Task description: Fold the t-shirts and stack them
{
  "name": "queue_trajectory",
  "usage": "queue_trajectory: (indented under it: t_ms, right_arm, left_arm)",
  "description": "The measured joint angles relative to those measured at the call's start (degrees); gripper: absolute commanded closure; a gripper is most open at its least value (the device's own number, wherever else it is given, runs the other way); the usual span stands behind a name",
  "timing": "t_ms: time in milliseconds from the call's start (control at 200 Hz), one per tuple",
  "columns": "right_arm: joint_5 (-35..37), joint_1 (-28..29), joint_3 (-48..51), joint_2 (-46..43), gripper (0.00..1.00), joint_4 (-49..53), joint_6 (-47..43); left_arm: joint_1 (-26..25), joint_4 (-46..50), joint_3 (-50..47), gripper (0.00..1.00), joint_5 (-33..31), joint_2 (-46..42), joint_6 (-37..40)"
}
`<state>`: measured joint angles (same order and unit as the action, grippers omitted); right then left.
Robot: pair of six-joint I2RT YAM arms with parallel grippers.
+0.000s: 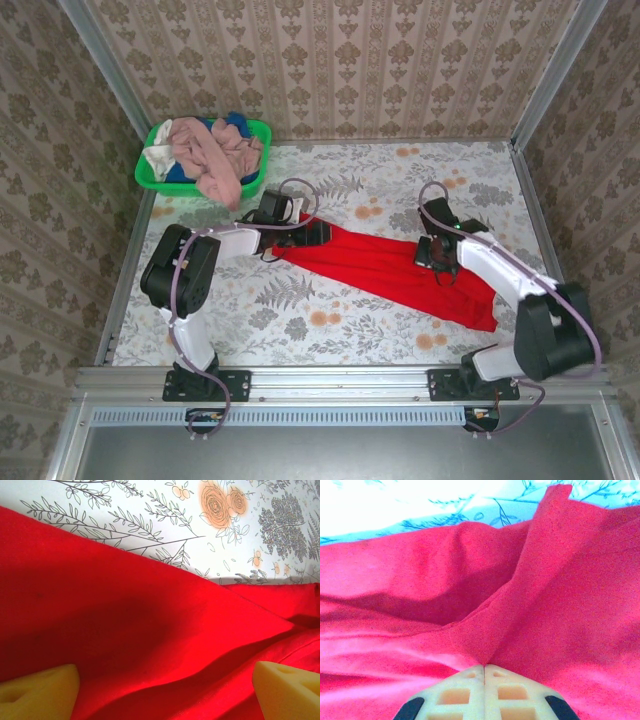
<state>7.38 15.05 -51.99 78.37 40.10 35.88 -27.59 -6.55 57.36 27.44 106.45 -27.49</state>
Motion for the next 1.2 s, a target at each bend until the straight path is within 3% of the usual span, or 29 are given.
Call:
queue_trajectory:
  t_ms: [160, 445, 500, 650, 685, 805, 915, 1070, 1200]
  right_arm:
    - [-4.2, 0.35, 1.88, -5.62, 1.0, 2.14, -0.94]
    - [-12.0, 1.77, 5.35, -2.78, 1.0, 2.25, -0.79]
    - [-12.31, 1.77, 5.42, -1.62, 0.89, 2.25, -0.83]
    - [-10.4, 1.77, 5.4, -2.69, 0.39, 2.32, -1.81]
    - [-9.16, 1.6, 5.42, -4.57, 0.34, 2.25, -2.01]
    - [-6.08, -1.25, 5.7, -12.72, 0.35, -0.74, -1.18]
    - [-5.44, -7.85, 8.41, -16.41, 0.38, -6.97, 2.27]
    - [-7.21, -14.49, 16.15, -14.32, 0.37, -16.98, 7.96]
    - [-10.01, -17.53, 17.97, -7.74, 0.36, -21.38, 11.34]
  left_arm:
    - [0.0, -0.11, 0.0, 0.09, 0.0, 0.0, -0.15]
    - [0.24, -0.11, 0.02, 0.09, -0.02, 0.0, -0.17]
    - [0.39, -0.11, 0.02, 0.09, -0.02, 0.0, -0.17]
    - [0.68, 0.02, 0.17, 0.08, 0.0, 0.0, -0.13]
    - [0.68, 0.17, 0.28, 0.08, 0.04, 0.0, 0.04]
    - [0.68, 1.53, 2.23, 0.06, 0.28, 0.0, 0.79]
    - [0.35, 3.85, 7.34, 0.06, 0.68, 0.02, 2.6]
    - [0.26, 4.04, 15.65, 0.05, 1.81, 2.43, 4.61]
    - [2.45, 2.84, 15.37, 0.04, 4.07, 5.99, 4.02]
